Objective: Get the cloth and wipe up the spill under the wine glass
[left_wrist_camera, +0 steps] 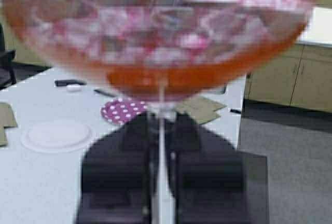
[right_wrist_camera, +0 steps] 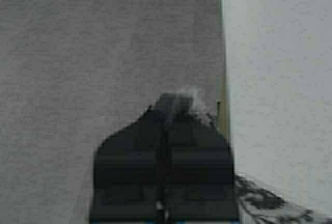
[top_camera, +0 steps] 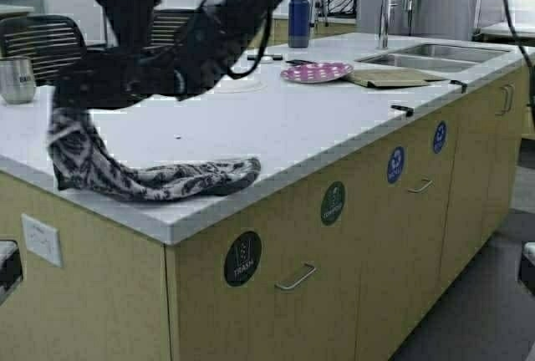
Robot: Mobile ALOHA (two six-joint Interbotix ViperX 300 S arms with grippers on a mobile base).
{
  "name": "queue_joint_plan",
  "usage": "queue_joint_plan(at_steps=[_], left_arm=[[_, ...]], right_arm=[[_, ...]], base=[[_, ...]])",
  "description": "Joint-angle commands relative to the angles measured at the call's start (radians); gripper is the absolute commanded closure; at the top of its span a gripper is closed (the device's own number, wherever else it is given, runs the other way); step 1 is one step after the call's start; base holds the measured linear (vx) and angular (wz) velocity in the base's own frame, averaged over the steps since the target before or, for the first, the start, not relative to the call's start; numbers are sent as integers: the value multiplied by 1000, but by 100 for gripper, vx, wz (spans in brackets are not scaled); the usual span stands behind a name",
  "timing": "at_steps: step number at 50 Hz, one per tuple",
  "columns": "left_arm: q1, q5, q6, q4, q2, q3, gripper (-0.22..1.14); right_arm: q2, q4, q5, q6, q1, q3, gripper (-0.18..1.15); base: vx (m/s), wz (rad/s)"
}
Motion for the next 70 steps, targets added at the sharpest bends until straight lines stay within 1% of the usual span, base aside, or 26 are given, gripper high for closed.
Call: queue_joint_plan(at_steps=[1,7,12,20,31,42,58,70], left_arm=[[-2,-14,2,-2,46,-25,72],[-2,-64,-3,-2,118,-15,72],[-2,-129,-8,-2,189,-17,72],[-2,-230,-8,5,325,-28,72],[-2,-380,-6,8,540,-69,72],[-2,-505,-3,37,746,-155,72],[-2,-577,5,48,977,-290,72],[-2,-592,15,49,1114,-359,72]], right_arm=[[-61,21,-5,2,-133,52,91],[-80,28,-9,3,-233,126,91],[-80,29,-9,2,-301,161,91],[-75,28,-9,2,-365,190,91],[-74,28,-11,-6,-390,219,91],[-74,28,-18,-6,-407,242,91],[-74,28,-51,-6,-407,275,91],[-77,28,-83,-3,-405,304,91]], base=[[0,0],[0,0],[0,0],[0,0],[0,0],[0,0],[0,0],[0,0]])
